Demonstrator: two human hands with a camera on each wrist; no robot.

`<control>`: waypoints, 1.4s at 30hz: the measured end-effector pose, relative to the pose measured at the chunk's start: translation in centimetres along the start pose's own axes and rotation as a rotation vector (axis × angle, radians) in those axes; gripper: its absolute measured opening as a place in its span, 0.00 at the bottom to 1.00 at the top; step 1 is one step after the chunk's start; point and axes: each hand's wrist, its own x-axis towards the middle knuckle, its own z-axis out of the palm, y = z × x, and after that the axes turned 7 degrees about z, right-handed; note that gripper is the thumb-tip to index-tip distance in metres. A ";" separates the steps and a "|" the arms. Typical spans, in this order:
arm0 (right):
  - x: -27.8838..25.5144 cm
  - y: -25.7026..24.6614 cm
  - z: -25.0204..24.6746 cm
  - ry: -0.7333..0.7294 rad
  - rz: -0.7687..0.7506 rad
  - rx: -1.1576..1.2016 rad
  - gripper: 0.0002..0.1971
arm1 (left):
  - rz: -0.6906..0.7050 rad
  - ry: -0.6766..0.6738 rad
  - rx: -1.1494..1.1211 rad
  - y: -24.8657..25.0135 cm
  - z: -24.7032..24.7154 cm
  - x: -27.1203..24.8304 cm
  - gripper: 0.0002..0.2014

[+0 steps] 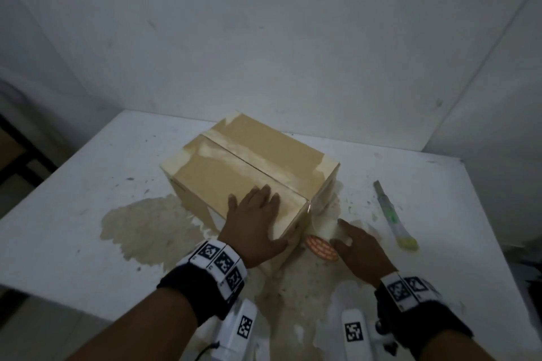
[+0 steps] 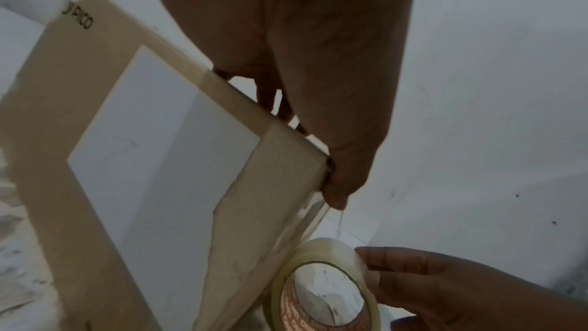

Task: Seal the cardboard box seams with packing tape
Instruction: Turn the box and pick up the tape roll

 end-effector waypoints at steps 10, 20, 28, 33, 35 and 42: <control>-0.9 -1.6 2.2 -0.045 -0.046 0.128 0.18 | 0.079 -0.070 -0.030 -4.1 -1.7 -0.4 0.43; -2.6 -5.5 7.3 -0.006 -0.027 0.257 0.09 | 0.177 -0.209 0.068 -9.2 -4.4 0.5 0.38; -3.4 -9.2 11.1 -0.017 0.058 0.355 0.10 | 0.315 -0.331 0.153 -13.8 -5.7 1.6 0.38; -3.8 -10.9 12.5 0.013 0.040 0.417 0.04 | 0.308 -0.316 0.184 -15.1 -6.1 2.0 0.37; -4.1 -11.6 12.7 0.038 0.028 0.444 0.07 | 0.282 -0.295 0.202 -14.7 -5.9 1.9 0.38; -4.1 -12.2 13.0 0.093 0.048 0.466 0.09 | 0.402 -0.181 0.146 -13.1 -4.2 1.9 0.36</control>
